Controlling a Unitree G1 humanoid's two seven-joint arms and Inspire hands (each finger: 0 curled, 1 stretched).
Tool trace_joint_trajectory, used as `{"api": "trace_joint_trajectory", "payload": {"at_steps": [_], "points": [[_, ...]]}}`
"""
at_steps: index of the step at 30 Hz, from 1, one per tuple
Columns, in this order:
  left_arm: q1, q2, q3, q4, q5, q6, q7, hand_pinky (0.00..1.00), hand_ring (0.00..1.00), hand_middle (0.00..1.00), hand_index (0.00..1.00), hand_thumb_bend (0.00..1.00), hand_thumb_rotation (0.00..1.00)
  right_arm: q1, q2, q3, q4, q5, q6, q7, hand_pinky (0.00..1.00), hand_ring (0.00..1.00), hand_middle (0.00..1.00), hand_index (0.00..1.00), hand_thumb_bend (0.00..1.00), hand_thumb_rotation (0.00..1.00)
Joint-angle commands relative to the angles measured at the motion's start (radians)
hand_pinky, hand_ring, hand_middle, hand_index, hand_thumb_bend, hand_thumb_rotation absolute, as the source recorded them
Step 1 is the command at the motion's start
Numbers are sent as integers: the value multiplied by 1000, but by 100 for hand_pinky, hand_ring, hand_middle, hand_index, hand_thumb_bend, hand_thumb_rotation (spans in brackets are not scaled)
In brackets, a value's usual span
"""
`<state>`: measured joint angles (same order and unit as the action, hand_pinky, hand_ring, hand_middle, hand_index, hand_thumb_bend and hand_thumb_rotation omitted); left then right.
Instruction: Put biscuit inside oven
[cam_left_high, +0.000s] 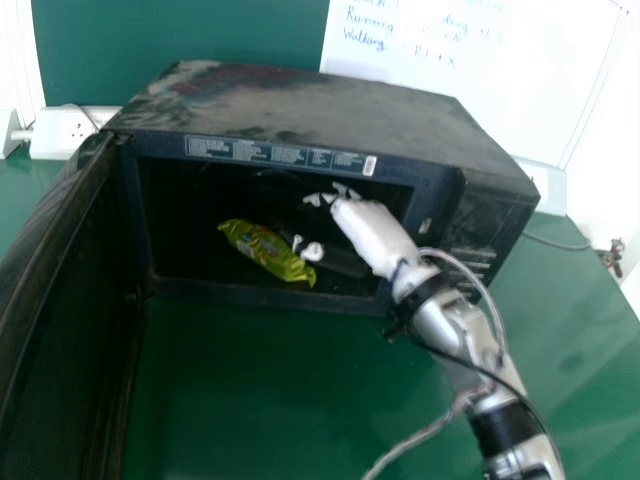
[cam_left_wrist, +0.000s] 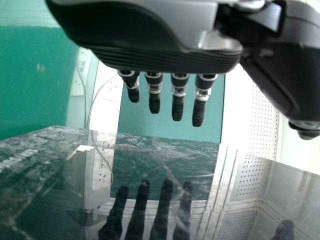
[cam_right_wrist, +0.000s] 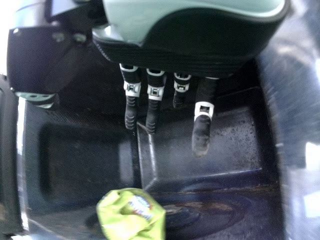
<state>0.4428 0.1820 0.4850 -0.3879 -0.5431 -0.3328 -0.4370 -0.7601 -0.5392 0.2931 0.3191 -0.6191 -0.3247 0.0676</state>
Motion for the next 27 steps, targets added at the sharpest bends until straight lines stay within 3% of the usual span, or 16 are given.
{"api": "trace_joint_trajectory", "payload": {"at_steps": [1, 18, 22, 27], "points": [[7, 6, -1, -3, -9, 5, -3, 70, 80, 89, 92, 81, 100, 66, -47, -53, -66, 28, 16, 25, 21, 72, 80, 79, 76, 47], [-6, 14, 10, 25, -26, -2, -20, 69, 82, 89, 92, 82, 100, 387, -119, -284, -434, 235, 59, 199, 26, 71, 79, 79, 76, 46], [-10, 15, 11, 30, -21, -2, -17, 60, 77, 88, 91, 83, 100, 451, -106, -341, -484, 402, 55, 272, 25, 70, 79, 78, 78, 47], [-12, 17, 9, 27, -9, -3, -11, 64, 81, 91, 93, 87, 100, 505, -110, -391, -536, 565, 85, 364, 25, 69, 79, 78, 77, 48]]}}
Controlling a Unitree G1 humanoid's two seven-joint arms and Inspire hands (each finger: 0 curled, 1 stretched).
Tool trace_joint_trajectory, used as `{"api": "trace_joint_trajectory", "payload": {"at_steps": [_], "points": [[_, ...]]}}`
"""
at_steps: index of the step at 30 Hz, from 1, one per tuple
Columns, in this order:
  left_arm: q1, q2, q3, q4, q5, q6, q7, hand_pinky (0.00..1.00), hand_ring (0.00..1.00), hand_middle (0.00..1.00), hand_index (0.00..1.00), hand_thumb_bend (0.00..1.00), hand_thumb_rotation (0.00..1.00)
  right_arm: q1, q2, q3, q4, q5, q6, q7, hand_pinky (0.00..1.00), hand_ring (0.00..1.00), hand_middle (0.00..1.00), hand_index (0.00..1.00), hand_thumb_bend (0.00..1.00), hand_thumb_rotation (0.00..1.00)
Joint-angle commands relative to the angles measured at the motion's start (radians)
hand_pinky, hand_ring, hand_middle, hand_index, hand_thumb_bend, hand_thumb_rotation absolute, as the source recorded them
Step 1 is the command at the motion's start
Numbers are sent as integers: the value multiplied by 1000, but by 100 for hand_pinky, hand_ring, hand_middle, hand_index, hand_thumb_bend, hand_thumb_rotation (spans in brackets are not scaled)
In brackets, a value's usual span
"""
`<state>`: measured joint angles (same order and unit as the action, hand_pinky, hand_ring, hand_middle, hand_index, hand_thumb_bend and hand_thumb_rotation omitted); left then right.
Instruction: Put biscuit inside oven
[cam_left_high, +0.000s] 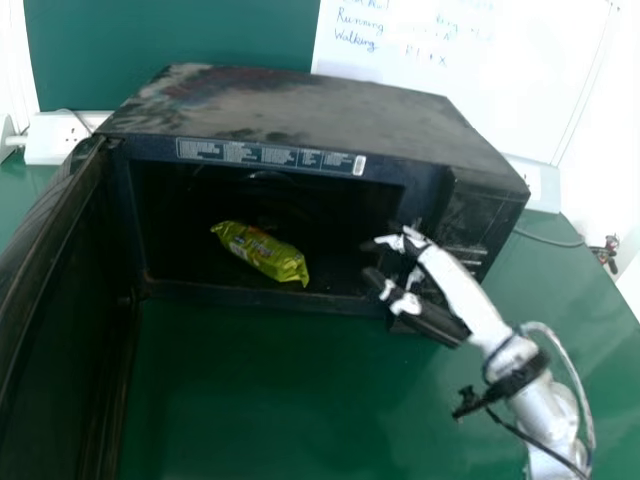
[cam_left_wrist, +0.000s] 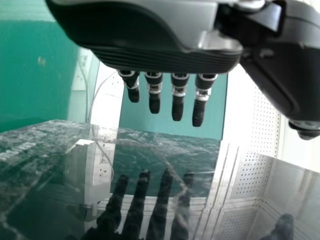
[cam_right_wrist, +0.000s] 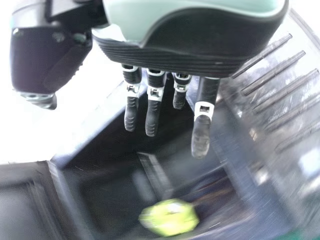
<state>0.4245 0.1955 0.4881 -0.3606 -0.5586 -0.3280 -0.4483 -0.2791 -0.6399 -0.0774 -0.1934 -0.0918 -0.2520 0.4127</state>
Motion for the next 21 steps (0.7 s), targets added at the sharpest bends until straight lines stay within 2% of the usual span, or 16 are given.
{"api": "trace_joint_trajectory", "payload": {"at_steps": [1, 8, 10, 12, 16, 18, 21], "points": [[6, 5, 6, 2, 6, -9, -2, 64, 82, 91, 93, 89, 100, 32, -7, -30, -31, 58, 18, 29, 26, 70, 79, 79, 77, 48], [3, 7, 5, 8, 0, -10, -9, 57, 78, 88, 91, 86, 100, 80, -6, -91, -77, 151, 65, 66, 24, 72, 80, 79, 76, 48], [2, 7, 5, 12, 4, -15, -11, 56, 78, 89, 91, 87, 100, 91, -3, -112, -86, 205, 85, 86, 24, 73, 80, 79, 76, 48], [-2, 5, 5, 16, 7, -21, -12, 57, 79, 90, 91, 93, 100, 107, -5, -139, -92, 276, 110, 118, 25, 72, 81, 81, 76, 48], [-4, 0, 0, 7, 13, -21, -4, 64, 83, 93, 92, 96, 100, 164, -28, -227, -143, 447, 201, 200, 23, 74, 86, 87, 79, 50], [-7, -3, -1, 7, 16, -25, 0, 61, 80, 91, 90, 95, 100, 182, -23, -268, -136, 507, 197, 238, 23, 73, 87, 87, 79, 50], [-16, -5, 2, 23, 10, -44, -10, 58, 78, 89, 90, 94, 100, 190, -20, -315, -74, 574, 146, 321, 23, 73, 88, 87, 80, 50]]}}
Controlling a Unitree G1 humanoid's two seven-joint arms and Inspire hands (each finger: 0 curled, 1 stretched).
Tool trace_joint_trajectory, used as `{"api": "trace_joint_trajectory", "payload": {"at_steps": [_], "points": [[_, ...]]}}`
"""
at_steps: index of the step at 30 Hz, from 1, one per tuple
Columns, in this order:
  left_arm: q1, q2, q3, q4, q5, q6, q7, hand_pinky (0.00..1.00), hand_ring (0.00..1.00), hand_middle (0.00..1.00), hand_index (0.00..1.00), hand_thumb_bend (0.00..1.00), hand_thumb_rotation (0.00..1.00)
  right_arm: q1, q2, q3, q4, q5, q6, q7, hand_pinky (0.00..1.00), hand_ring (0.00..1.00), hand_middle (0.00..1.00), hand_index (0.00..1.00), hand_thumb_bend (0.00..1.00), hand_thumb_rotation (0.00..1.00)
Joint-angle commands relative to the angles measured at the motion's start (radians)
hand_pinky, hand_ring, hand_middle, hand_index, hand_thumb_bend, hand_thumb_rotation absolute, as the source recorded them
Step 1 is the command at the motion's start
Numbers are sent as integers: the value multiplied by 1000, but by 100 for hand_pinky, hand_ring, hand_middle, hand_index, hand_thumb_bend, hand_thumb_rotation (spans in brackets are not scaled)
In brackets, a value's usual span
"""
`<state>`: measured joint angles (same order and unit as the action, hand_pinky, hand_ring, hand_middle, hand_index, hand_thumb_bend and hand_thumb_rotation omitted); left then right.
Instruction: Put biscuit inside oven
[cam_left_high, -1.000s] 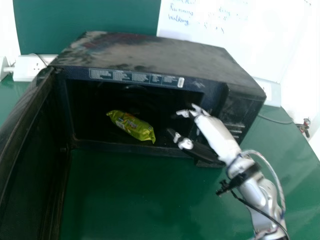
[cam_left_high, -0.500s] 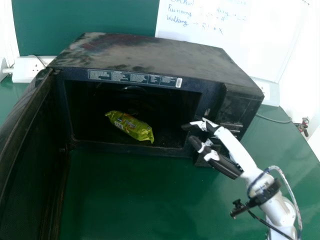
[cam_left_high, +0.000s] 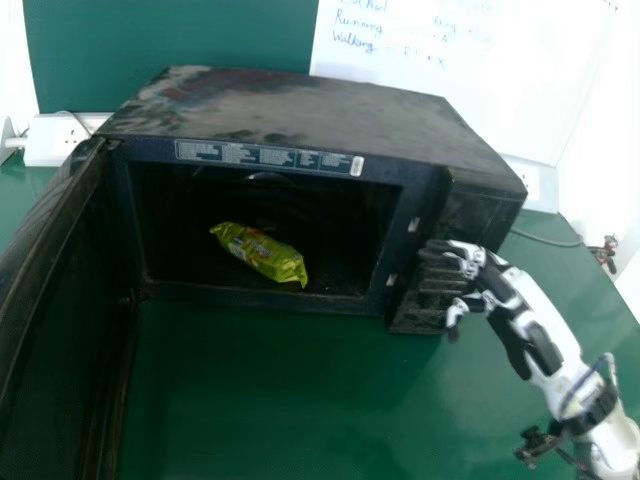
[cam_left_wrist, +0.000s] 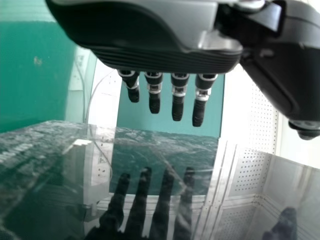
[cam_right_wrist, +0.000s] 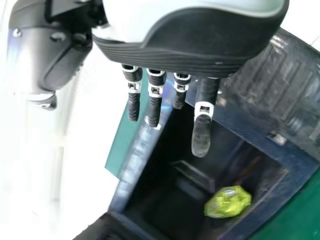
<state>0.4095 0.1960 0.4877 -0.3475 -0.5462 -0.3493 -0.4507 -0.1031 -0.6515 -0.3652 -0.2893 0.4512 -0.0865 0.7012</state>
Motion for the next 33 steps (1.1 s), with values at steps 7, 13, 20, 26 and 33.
{"api": "trace_joint_trajectory", "payload": {"at_steps": [7, 13, 20, 26, 33], "points": [[-2, -3, 1, 3, -25, 0, 6, 56, 78, 87, 89, 96, 100, 22, -18, -136, 70, 194, 23, 136, 27, 70, 85, 84, 79, 49], [-13, 3, 2, 23, -18, -19, -6, 53, 78, 87, 90, 94, 100, 47, -37, -199, 61, 249, 84, 147, 54, 80, 91, 92, 79, 55], [-24, 1, 1, 44, 28, -50, -3, 48, 73, 85, 87, 91, 100, 25, -36, -252, 128, 287, 107, 153, 74, 88, 96, 98, 84, 69], [-46, -13, 0, 80, 88, -127, 11, 51, 78, 88, 90, 90, 100, 10, -67, -277, 190, 276, 109, 181, 73, 91, 98, 100, 88, 79], [-50, -22, -6, 120, 136, -211, 16, 50, 77, 88, 90, 90, 100, 1, -60, -273, 213, 229, 75, 166, 77, 94, 100, 100, 90, 84]]}}
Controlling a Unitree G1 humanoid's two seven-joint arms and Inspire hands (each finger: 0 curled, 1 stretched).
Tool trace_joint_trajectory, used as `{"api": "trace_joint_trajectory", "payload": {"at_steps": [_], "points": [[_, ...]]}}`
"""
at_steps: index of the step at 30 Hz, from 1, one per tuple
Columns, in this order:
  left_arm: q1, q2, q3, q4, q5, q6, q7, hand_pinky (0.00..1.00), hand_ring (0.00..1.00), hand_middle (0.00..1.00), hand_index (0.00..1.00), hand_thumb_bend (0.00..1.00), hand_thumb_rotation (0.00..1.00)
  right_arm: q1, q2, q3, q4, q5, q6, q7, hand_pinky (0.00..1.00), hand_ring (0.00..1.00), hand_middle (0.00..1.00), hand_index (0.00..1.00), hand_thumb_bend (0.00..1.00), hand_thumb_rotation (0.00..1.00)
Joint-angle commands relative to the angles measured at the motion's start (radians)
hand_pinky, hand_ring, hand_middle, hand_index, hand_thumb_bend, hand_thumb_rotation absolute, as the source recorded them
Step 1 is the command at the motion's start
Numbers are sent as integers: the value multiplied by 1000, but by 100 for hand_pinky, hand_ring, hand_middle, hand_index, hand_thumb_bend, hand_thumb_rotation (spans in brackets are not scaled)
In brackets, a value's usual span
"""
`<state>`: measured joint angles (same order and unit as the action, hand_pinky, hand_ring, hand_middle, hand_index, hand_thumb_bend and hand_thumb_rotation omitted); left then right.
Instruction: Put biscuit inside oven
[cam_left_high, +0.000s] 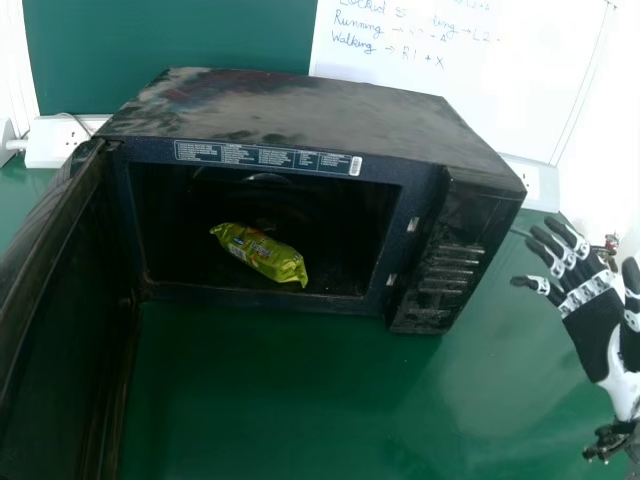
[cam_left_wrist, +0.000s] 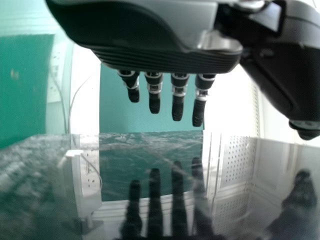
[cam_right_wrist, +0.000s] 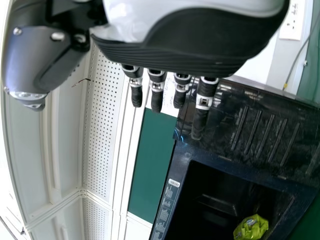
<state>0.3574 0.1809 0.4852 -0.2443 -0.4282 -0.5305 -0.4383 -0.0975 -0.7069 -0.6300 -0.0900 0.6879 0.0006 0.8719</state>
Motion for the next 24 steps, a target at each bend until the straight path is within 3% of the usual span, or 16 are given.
{"api": "trace_joint_trajectory", "payload": {"at_steps": [1, 10, 15, 20, 24], "points": [[1, -8, -2, 28, 41, -55, 6, 51, 77, 88, 90, 90, 100, -7, -6, -9, 21, -9, -13, -1, 77, 95, 100, 100, 90, 84], [0, -3, -21, 83, 109, -175, 10, 51, 77, 86, 90, 91, 100, 8, -19, -13, 44, -36, -2, -9, 82, 97, 100, 100, 92, 83], [5, -16, -35, 74, 128, -200, 44, 50, 76, 87, 90, 91, 100, 0, -18, -3, 67, -48, 3, -13, 82, 96, 100, 100, 96, 85], [11, -16, -48, 73, 149, -226, 59, 49, 76, 86, 89, 91, 100, -6, -7, 3, 65, -76, -11, -41, 79, 94, 100, 100, 92, 85], [23, -27, -61, 54, 178, -231, 85, 49, 76, 86, 89, 90, 100, -7, -6, 8, 65, -87, -14, -51, 78, 95, 100, 100, 82, 82]]}}
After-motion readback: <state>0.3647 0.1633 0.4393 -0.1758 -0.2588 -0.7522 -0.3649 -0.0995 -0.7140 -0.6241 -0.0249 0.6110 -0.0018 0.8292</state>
